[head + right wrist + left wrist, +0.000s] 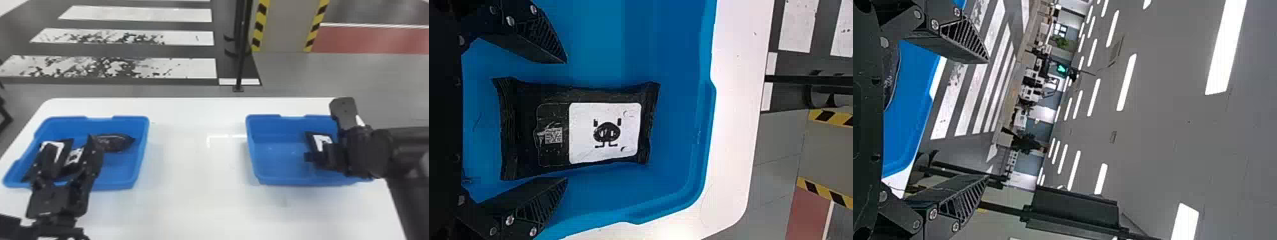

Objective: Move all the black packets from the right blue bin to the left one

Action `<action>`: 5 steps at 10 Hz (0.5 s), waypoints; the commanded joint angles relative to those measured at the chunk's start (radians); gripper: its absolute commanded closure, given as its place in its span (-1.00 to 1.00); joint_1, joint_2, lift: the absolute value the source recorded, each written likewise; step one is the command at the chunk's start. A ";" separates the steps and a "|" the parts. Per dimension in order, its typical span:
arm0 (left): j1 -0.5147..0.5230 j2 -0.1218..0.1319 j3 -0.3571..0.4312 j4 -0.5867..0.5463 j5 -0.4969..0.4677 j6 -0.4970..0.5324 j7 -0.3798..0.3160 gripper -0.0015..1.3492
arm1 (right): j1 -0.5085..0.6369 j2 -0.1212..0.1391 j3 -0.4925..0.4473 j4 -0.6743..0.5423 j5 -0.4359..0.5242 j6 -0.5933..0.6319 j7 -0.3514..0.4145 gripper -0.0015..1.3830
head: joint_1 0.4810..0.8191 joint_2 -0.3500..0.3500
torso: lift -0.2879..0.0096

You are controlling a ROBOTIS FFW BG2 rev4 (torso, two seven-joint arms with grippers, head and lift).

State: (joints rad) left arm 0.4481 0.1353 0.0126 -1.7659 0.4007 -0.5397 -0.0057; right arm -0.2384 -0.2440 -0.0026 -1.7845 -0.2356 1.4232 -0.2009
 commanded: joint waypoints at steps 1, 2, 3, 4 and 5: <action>0.001 0.000 -0.001 0.000 0.000 0.000 0.000 -0.63 | 0.000 0.000 -0.007 0.011 0.000 0.005 0.000 -0.70 | 0.27 -0.11 | -0.20; -0.001 0.000 -0.001 0.000 0.000 0.000 0.000 -0.63 | 0.000 0.000 -0.013 0.021 -0.004 0.003 0.000 -0.70 | 0.27 -0.11 | -0.20; 0.001 0.000 -0.001 0.000 0.002 -0.003 0.000 -0.63 | 0.003 0.000 -0.021 0.028 -0.012 0.000 0.000 -0.63 | 0.27 -0.12 | -0.20; 0.001 -0.002 -0.001 0.000 0.002 0.000 0.000 -0.63 | 0.000 0.000 -0.027 0.048 -0.014 -0.019 0.031 -0.30 | 0.27 -0.13 | -0.20; 0.001 -0.002 0.001 0.000 0.004 0.000 0.000 -0.63 | 0.000 -0.001 -0.027 0.053 -0.030 -0.037 0.044 0.12 | 0.27 -0.12 | -0.20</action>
State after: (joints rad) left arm 0.4491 0.1337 0.0130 -1.7659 0.4038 -0.5400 -0.0061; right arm -0.2375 -0.2445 -0.0291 -1.7360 -0.2577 1.3964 -0.1560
